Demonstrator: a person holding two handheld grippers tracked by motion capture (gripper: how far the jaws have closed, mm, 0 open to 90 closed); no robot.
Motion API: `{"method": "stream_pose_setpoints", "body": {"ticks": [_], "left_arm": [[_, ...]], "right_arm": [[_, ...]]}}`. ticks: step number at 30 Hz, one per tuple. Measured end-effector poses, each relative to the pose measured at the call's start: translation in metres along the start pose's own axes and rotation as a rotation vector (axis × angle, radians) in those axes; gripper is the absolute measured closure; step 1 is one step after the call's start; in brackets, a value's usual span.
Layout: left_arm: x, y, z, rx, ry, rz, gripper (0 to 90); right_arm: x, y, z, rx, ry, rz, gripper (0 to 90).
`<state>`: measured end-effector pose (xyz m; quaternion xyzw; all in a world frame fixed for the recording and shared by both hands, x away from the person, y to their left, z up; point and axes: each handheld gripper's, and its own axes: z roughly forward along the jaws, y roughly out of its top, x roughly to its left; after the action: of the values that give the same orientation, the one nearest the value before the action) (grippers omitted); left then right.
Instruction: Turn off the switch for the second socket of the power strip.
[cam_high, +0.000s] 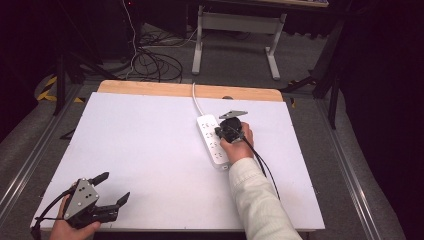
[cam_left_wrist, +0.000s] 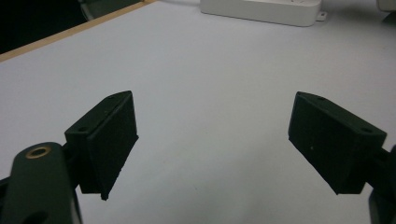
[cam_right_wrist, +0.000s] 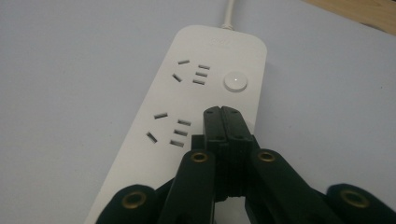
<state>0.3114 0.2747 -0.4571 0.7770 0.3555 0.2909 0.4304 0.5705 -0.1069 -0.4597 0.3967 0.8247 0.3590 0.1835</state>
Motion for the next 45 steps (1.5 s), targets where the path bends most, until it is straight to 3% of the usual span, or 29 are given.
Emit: {"method": "stream_pose_setpoints", "body": {"ticks": [9,28,39,41,45], "left_arm": [[0.001,0.0,0.001,0.001,0.003,-0.005,16.1],[0.001,0.001,0.003,0.0,-0.004,-0.009,16.1],[0.002,0.001,0.003,-0.003,-0.005,-0.009,16.1],[0.002,0.001,0.003,-0.003,-0.004,-0.011,16.1],[0.002,0.001,0.002,-0.007,0.0,-0.011,16.1]], "right_arm": [[-0.001,0.001,-0.005,-0.019,-0.013,0.002,90.0],[0.011,0.022,-0.049,-0.145,0.019,-0.029,90.0],[0.016,0.023,-0.055,-0.165,0.048,-0.045,90.0],[0.016,0.024,-0.058,-0.188,0.078,-0.041,70.5],[0.023,0.024,-0.07,-0.213,0.112,-0.06,42.2]]}}
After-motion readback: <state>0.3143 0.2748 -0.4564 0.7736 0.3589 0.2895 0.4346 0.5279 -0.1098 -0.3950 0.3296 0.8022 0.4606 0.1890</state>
